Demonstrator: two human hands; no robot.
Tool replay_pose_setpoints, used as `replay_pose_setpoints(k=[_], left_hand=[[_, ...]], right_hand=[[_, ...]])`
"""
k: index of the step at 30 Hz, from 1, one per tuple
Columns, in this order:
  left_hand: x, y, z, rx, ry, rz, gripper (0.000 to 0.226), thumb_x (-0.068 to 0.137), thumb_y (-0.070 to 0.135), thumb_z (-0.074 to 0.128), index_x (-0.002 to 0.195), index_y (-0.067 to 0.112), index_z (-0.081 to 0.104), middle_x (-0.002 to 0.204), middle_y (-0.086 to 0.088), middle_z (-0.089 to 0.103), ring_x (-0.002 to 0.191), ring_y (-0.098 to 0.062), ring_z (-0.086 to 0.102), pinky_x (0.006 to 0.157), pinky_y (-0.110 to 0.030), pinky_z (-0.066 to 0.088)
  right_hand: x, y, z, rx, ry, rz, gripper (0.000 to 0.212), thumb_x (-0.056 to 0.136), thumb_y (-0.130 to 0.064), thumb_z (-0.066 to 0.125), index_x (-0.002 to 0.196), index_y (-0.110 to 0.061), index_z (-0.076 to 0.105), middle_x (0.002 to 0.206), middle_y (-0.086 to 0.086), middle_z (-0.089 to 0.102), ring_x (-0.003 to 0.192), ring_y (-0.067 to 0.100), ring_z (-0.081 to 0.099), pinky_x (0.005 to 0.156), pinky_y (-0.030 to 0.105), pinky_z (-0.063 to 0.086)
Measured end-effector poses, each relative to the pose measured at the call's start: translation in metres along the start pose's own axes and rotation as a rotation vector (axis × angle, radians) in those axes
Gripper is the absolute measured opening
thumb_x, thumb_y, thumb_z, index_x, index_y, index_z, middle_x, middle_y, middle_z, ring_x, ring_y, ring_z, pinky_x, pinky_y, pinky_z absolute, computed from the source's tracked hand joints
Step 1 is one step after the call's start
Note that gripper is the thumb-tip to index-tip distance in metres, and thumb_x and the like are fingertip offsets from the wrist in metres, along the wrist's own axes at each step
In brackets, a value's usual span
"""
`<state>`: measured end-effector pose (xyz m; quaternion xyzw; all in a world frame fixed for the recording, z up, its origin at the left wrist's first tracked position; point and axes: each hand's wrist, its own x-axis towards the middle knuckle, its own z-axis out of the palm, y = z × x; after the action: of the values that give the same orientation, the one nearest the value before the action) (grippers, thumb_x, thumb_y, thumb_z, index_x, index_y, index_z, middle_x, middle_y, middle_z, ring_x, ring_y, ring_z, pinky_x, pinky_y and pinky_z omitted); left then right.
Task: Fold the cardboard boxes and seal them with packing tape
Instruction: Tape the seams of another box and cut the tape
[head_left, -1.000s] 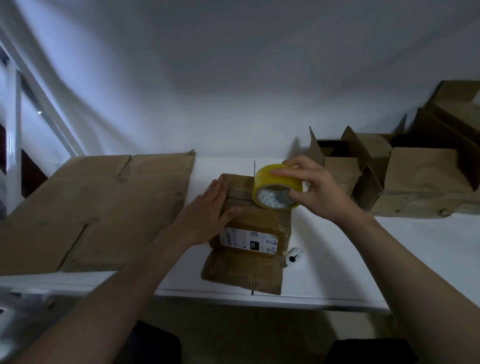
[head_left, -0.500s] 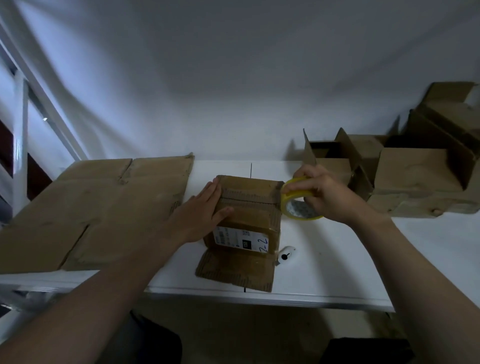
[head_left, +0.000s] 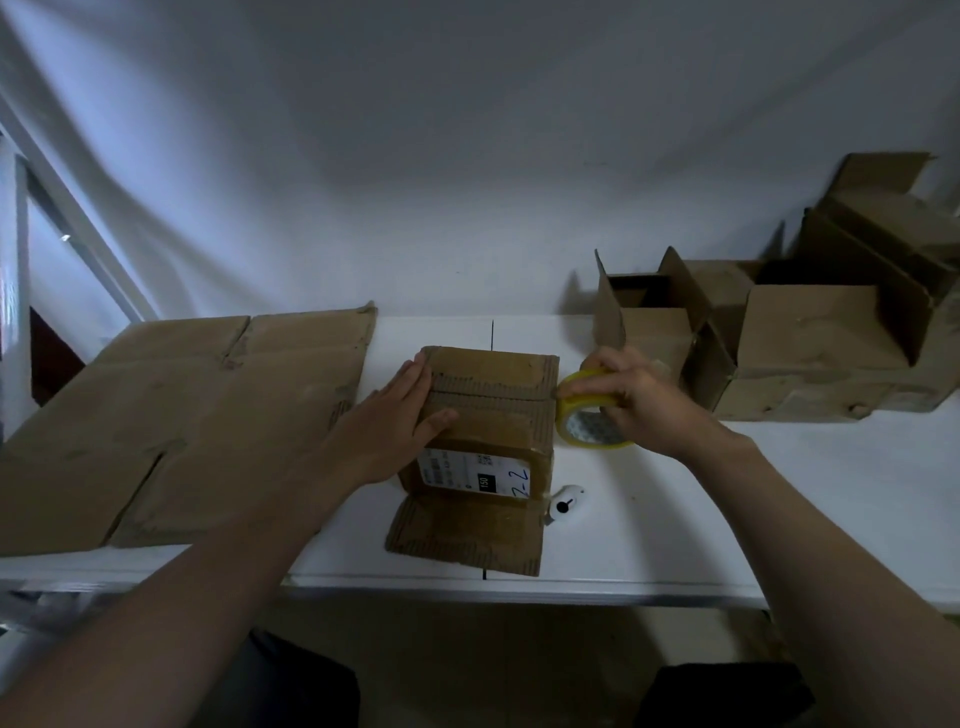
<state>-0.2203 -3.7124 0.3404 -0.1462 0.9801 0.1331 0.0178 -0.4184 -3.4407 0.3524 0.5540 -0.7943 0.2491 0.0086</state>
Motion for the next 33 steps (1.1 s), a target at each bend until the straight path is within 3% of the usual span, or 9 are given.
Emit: replay_pose_setpoints(k=[5, 9, 12, 14, 19, 24, 28, 31, 33], left_hand=[[0.005, -0.006, 0.000, -0.055, 0.039, 0.039, 0.100, 0.084, 0.080, 0.013, 0.161, 0.017, -0.004, 0.165, 0.011, -0.018, 0.146, 0.002, -0.011, 0.124, -0.042, 0.012], [0.023, -0.025, -0.013, 0.043, 0.108, 0.070, 0.113, 0.078, 0.090, 0.003, 0.161, 0.014, 0.015, 0.169, 0.005, 0.001, 0.155, -0.014, -0.004, 0.122, -0.050, 0.016], [0.038, -0.028, -0.025, 0.194, 0.158, 0.038, 0.096, 0.087, 0.077, 0.005, 0.154, 0.018, 0.039, 0.166, -0.001, 0.024, 0.156, -0.028, 0.004, 0.121, -0.054, 0.021], [0.039, -0.017, -0.024, 0.230, 0.165, 0.027, 0.089, 0.090, 0.074, 0.004, 0.150, 0.020, 0.044, 0.164, -0.002, 0.030, 0.155, -0.028, 0.006, 0.122, -0.056, 0.018], [0.021, 0.046, -0.002, 0.159, 0.017, 0.134, 0.088, 0.094, 0.073, 0.018, 0.159, 0.015, 0.023, 0.168, -0.003, 0.012, 0.156, -0.020, 0.006, 0.125, -0.052, 0.007], [0.026, 0.055, 0.003, 0.131, -0.001, 0.224, 0.072, 0.103, 0.053, 0.040, 0.160, 0.015, 0.020, 0.169, 0.002, 0.009, 0.155, -0.012, 0.004, 0.126, -0.049, 0.003], [0.030, 0.037, -0.003, 0.078, -0.009, 0.268, 0.062, 0.106, 0.042, 0.040, 0.160, 0.019, 0.021, 0.169, 0.008, 0.011, 0.154, -0.006, 0.004, 0.125, -0.049, -0.001], [0.029, 0.022, -0.005, 0.096, 0.028, 0.291, 0.054, 0.108, 0.035, 0.035, 0.160, 0.027, 0.024, 0.167, 0.015, 0.014, 0.154, -0.006, 0.005, 0.123, -0.055, -0.001], [0.026, 0.011, -0.003, 0.099, 0.080, 0.293, 0.051, 0.109, 0.030, 0.034, 0.159, 0.033, 0.026, 0.165, 0.019, 0.018, 0.155, -0.009, 0.007, 0.124, -0.056, 0.006]], right_hand=[[-0.003, 0.002, 0.009, 0.038, -0.026, 0.022, 0.058, 0.084, 0.007, 0.066, 0.123, -0.036, 0.072, 0.118, -0.005, 0.050, 0.113, 0.024, 0.050, 0.094, 0.043, 0.047], [0.002, -0.007, 0.018, 0.062, -0.044, 0.036, 0.053, 0.091, 0.000, 0.064, 0.131, -0.034, 0.066, 0.118, -0.004, 0.045, 0.110, 0.018, 0.051, 0.092, 0.029, 0.045], [0.010, -0.021, 0.031, 0.003, 0.002, 0.054, 0.045, 0.097, -0.016, 0.065, 0.140, -0.027, 0.060, 0.118, 0.000, 0.044, 0.108, 0.023, 0.051, 0.093, 0.027, 0.040], [0.015, -0.030, 0.039, -0.020, 0.030, 0.078, 0.045, 0.097, -0.019, 0.064, 0.142, -0.026, 0.058, 0.118, 0.004, 0.044, 0.109, 0.026, 0.050, 0.093, 0.029, 0.039], [0.020, -0.034, 0.042, -0.017, 0.020, 0.082, 0.046, 0.097, -0.017, 0.063, 0.142, -0.026, 0.057, 0.115, 0.002, 0.041, 0.109, 0.025, 0.049, 0.096, 0.031, 0.041], [0.017, -0.034, 0.037, 0.047, -0.022, 0.137, 0.052, 0.097, -0.020, 0.065, 0.147, -0.029, 0.053, 0.116, -0.004, 0.039, 0.106, 0.017, 0.050, 0.090, 0.018, 0.034], [0.017, -0.043, 0.032, 0.014, -0.024, 0.159, 0.056, 0.094, -0.035, 0.066, 0.147, -0.035, 0.050, 0.109, -0.008, 0.041, 0.098, 0.012, 0.048, 0.081, 0.017, 0.032], [0.019, -0.056, 0.032, -0.095, -0.008, 0.091, 0.059, 0.088, -0.058, 0.066, 0.143, -0.042, 0.052, 0.114, -0.009, 0.052, 0.105, 0.015, 0.055, 0.080, 0.027, 0.041], [0.022, -0.065, 0.035, -0.153, -0.011, 0.070, 0.065, 0.083, -0.074, 0.055, 0.139, -0.042, 0.055, 0.119, -0.008, 0.058, 0.106, 0.016, 0.057, 0.081, 0.033, 0.049]])
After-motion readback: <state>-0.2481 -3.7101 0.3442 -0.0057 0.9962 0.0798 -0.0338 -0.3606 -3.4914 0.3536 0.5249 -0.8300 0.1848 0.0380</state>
